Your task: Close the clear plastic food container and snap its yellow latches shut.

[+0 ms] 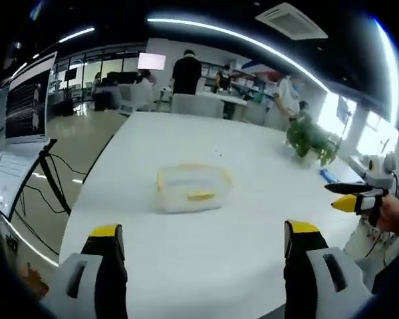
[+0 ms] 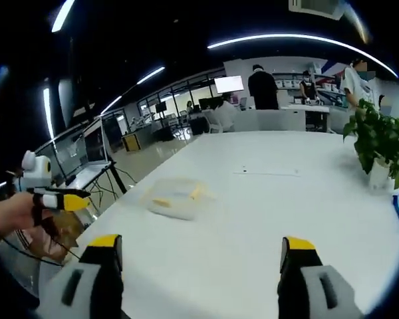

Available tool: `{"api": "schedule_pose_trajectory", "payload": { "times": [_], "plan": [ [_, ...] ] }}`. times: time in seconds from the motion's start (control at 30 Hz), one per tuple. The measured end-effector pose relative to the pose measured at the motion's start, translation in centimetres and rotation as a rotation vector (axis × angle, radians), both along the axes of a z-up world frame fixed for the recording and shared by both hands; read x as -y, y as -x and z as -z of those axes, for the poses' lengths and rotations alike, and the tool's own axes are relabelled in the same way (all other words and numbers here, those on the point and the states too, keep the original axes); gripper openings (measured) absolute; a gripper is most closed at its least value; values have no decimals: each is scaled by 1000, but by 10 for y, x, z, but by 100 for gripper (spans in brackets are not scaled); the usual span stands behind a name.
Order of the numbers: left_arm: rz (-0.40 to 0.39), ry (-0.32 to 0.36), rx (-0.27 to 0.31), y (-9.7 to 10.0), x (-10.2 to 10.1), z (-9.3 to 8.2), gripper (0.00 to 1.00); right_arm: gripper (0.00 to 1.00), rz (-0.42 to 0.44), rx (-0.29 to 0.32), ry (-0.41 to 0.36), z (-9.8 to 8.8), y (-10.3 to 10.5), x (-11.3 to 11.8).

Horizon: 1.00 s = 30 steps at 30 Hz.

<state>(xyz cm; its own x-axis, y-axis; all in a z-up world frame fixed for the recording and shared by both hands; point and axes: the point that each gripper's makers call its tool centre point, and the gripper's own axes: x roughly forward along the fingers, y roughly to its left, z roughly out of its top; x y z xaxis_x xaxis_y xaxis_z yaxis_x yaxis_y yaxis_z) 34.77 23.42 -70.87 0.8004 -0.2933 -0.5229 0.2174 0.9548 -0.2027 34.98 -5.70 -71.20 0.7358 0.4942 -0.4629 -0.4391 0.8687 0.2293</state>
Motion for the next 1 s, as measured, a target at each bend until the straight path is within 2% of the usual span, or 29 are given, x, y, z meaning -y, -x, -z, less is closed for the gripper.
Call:
{"api": "schedule_pose_trajectory", "payload": {
  "times": [0.23, 0.37, 0.47, 0.63, 1.0],
  "plan": [
    [38, -20, -16, 39, -6, 0, 98, 100, 4, 19, 56, 4, 44, 39],
    [40, -24, -22, 61, -10, -2, 98, 100, -4, 9, 44, 12, 66, 46],
    [20, -20, -29, 72, -15, 3, 97, 100, -20, -15, 49, 27, 81, 49],
    [23, -26, -46, 84, -11, 17, 97, 100, -32, -14, 93, 43, 93, 56],
    [-15, 0, -23, 96, -10, 19, 96, 100, -56, -42, 67, 48, 99, 56]
  ]
}}
